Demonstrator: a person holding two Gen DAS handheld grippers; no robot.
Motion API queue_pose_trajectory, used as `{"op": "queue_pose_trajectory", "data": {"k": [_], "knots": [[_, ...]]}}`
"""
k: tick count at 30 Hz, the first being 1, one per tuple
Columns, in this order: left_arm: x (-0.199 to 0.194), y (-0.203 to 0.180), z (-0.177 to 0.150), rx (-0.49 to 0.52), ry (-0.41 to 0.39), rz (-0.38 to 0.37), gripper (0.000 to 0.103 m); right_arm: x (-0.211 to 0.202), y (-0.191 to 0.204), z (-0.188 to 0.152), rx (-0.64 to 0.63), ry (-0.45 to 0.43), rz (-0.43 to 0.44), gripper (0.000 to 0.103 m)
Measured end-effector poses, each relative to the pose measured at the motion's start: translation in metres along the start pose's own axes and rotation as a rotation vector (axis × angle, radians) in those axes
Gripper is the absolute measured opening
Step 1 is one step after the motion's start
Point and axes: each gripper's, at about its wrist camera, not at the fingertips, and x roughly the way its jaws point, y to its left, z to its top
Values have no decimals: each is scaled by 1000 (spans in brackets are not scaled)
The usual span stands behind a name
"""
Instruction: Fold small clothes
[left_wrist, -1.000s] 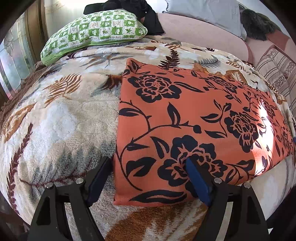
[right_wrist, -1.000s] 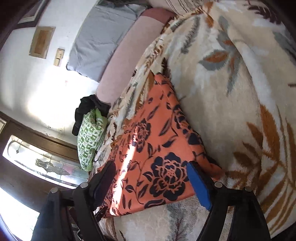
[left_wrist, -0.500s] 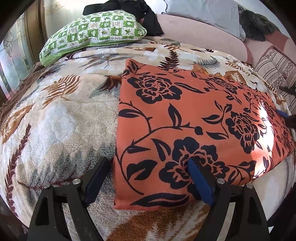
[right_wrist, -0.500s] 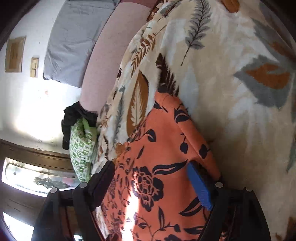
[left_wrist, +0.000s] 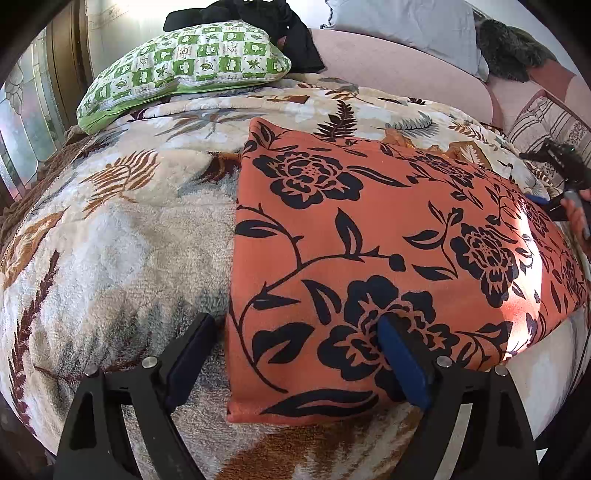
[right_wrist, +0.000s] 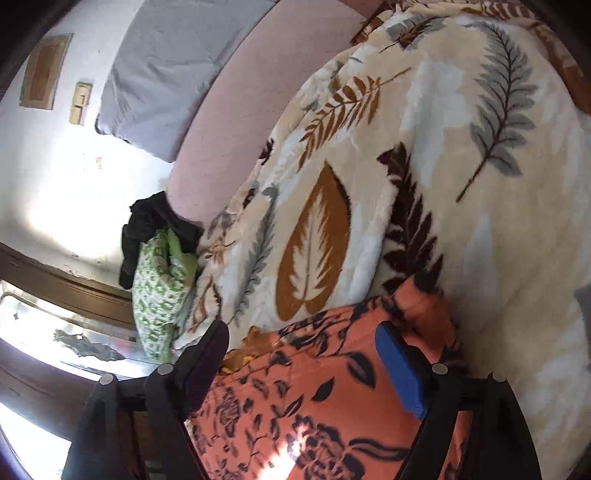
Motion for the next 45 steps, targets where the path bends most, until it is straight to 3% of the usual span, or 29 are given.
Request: {"op": "queue_pose_trajectory", "data": {"k": [2,6,9,12,16,19,23,32,35,38,41,45], "knots": [[0,1,1,-1,2,-5,90,-3,-8,2,59,-15,28,83],[-1,0,0,-22,-4,4,90,-51,28,-25,-56,-75,109,84],[-4,-1,1,-15,-3,6,90,-87,48,-77,-154,-61,110,84],[-10,2,0,-38,-13,8,90,-113,47,-140,-169,-7,145,84],[-26,0,-1,-35,-61,27,90,-126,14,-220,-41,24,214,84],[-36,-7,1,-21,-76,26,90,-120,-29,-249,130,27,237,84],[-51,-20,3,-4,-105,12,90,-120,-72,-246,322,-18,241,85],[-59,-38,5,12,-96,3,90,-118,-98,-203,479,-120,223,85],[-56,-44,13,14,-100,16,90,-124,-90,-194,438,-174,194,83],[-56,-54,24,11,-130,13,90,-128,-75,-187,328,-225,151,70],[-39,-73,33,42,-92,12,90,-118,-68,-186,259,-221,66,70],[-31,-94,39,56,-108,8,90,-117,-64,-183,230,-230,113,70]]}}
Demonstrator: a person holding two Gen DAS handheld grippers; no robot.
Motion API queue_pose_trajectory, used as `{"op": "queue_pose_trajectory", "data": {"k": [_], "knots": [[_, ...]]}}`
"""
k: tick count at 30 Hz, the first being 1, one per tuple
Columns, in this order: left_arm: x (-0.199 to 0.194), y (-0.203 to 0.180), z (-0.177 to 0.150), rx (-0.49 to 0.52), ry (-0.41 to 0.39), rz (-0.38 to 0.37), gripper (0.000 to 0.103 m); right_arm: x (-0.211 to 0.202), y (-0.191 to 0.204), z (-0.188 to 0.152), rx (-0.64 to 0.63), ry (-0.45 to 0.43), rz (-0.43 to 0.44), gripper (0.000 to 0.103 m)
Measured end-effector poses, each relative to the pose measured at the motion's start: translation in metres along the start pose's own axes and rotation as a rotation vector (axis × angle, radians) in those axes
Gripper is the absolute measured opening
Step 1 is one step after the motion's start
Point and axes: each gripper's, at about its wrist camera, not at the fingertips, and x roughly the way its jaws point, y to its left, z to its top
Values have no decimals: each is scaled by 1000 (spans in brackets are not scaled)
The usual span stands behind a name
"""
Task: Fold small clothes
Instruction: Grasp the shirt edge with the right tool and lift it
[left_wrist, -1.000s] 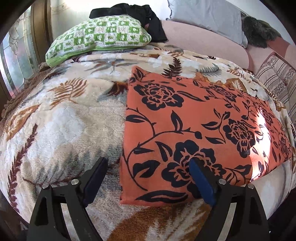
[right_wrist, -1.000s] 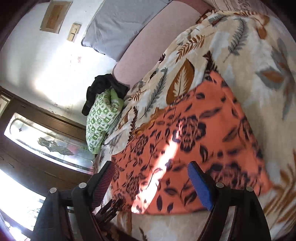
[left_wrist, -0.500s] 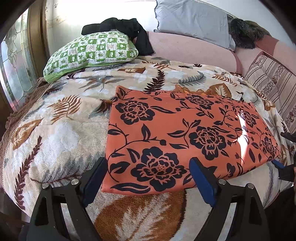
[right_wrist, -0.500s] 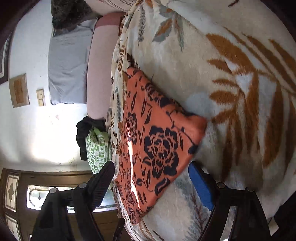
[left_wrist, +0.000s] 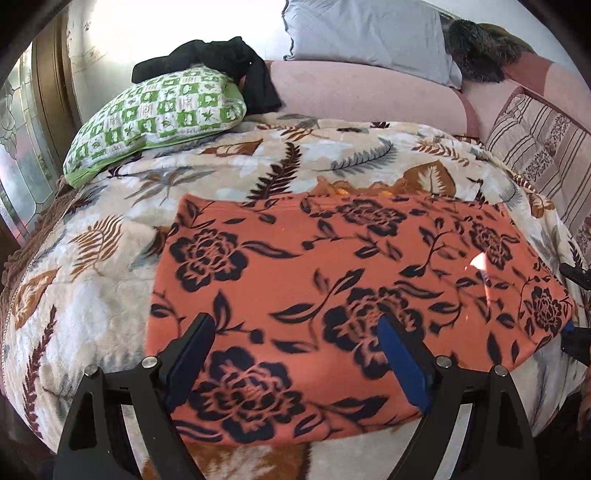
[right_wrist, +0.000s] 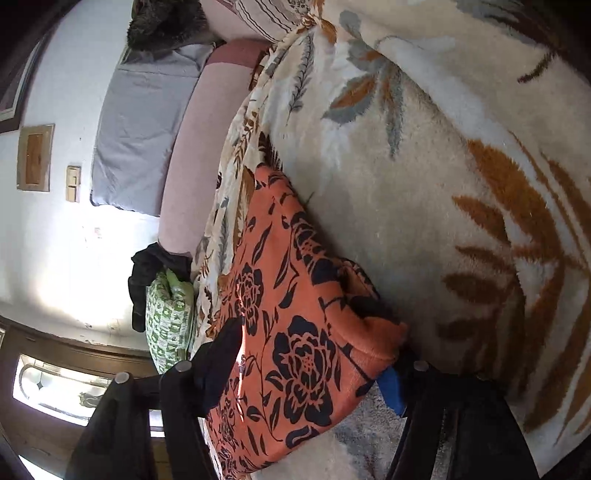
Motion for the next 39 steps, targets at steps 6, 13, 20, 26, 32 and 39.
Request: {"op": "queue_pose_trajectory", "data": {"k": [6,13,20,26,32,39], "knots": [[22,-24,5,11,41,2,90,9,11,-2,-89,10,-64,70],[32,-17,2,-25,96,26,90,7,20,-4,-124,-2,-67,70],[29,-13,5,-27,95,15,90,8,19,-5,-100,10,-92,70],[53,-18,-3,4,155,28,92,20,13,-4,-121,46,-144,70],[25,-10,4,-25,65,17,93,27,17,2,-138,100,-188,23],[57,-19,-18,83,124,41,99,34,14,3,-126,112,-200,30]]}}
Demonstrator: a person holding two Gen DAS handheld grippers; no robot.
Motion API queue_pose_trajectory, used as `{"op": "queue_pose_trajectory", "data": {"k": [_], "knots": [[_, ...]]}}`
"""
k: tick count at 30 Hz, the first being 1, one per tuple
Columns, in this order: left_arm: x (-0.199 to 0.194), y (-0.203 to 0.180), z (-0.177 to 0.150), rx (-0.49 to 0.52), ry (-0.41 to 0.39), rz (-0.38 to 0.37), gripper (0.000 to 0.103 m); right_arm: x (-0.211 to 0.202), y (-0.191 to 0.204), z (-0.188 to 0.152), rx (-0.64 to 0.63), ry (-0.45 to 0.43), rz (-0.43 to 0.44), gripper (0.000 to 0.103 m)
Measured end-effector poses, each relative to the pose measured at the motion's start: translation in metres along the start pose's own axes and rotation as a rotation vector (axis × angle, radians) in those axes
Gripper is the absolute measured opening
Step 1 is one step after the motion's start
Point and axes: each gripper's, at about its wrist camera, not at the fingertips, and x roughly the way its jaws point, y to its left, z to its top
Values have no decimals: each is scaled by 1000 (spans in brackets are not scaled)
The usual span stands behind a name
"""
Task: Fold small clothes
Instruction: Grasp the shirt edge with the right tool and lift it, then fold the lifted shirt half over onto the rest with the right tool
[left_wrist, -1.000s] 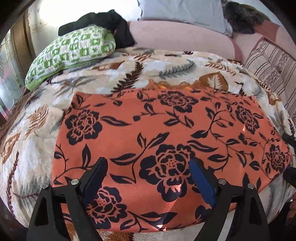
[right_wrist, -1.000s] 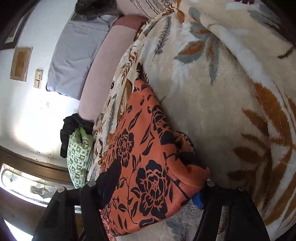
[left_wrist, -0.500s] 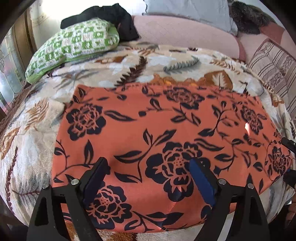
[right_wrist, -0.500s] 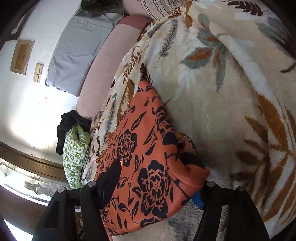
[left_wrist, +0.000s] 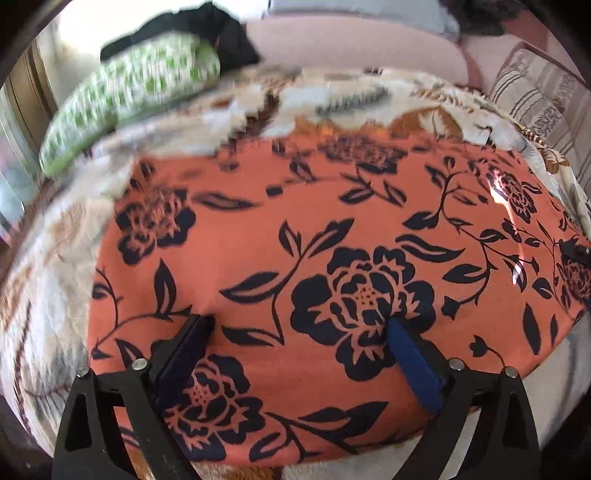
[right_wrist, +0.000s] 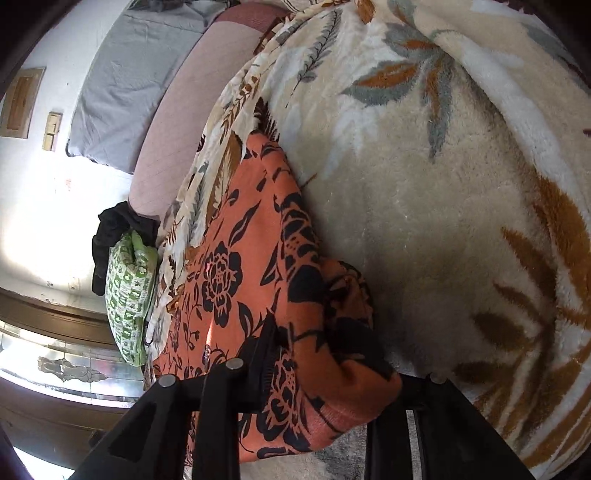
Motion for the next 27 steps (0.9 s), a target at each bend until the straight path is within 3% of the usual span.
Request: {"op": "queue_pose_trajectory", "data": {"k": [4,8,12,15,18,21,24,27], "knots": [[-6,13,3,-50,10,-63,97,-6,37,3,-139,-13,-63,17],[-45,62,-6,-199,-86,-82,97,-32,136,-14,-405,-97,-42,16],[-85,141,-34,-380,-206,-13,97,-35,249,-71,-694,-115,41,14],[-92,198,-59,-544,-245,69,97,-5,298,-134,-857,-57,77,14],[-73,233,-78,-658,-188,81,97,65,304,-186,-903,113,62,14],[-60,243,-87,-693,-149,50,97,152,274,-224,-897,340,-65,15],[-66,244,-87,-669,-185,61,97,141,278,-215,-829,310,-14,14],[-68,245,-86,-673,-191,33,97,112,305,-204,-854,247,31,14]]}}
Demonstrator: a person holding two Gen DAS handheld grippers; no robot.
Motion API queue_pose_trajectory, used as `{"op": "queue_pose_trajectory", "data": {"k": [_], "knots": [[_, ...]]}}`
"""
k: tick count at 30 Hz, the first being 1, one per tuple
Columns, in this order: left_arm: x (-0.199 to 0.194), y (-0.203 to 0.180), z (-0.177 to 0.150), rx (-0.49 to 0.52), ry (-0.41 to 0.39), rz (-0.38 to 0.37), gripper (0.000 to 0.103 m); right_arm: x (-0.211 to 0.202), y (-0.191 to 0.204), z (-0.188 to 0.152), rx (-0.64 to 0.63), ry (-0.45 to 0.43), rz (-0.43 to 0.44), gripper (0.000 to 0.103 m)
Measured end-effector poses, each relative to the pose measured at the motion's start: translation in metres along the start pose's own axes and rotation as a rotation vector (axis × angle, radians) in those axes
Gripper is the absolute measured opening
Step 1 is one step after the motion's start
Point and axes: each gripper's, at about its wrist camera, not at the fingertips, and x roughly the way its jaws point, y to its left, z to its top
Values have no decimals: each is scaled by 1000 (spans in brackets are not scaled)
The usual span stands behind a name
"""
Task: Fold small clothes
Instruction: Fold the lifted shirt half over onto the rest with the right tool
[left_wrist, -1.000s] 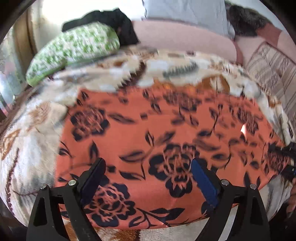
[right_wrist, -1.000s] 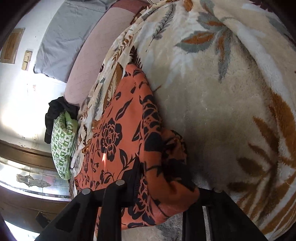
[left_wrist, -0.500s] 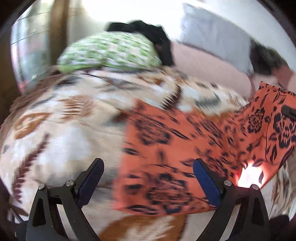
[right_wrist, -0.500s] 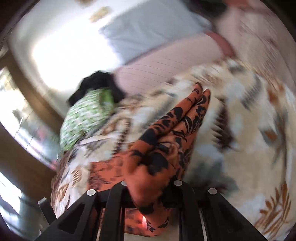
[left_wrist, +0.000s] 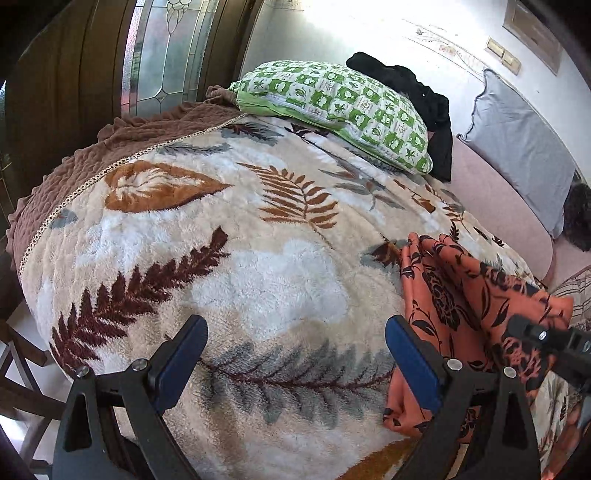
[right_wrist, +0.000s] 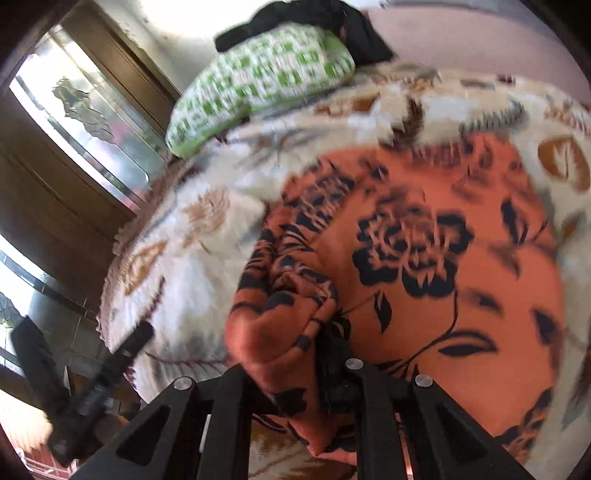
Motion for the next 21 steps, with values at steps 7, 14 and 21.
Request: {"op": "queue_pose_trajectory", "data": {"k": [7,14,21], "knots": [[-1,7,0,-23,10,-12,97,25,20,-12,-10,53,8,15],[-5,9,-2,-11,0,-24,97,34,16,-24,-15,69,108,69],[-18,-36,-13,69,61,-298,97,-19,-21,-35,123,-76,198,83]]}}
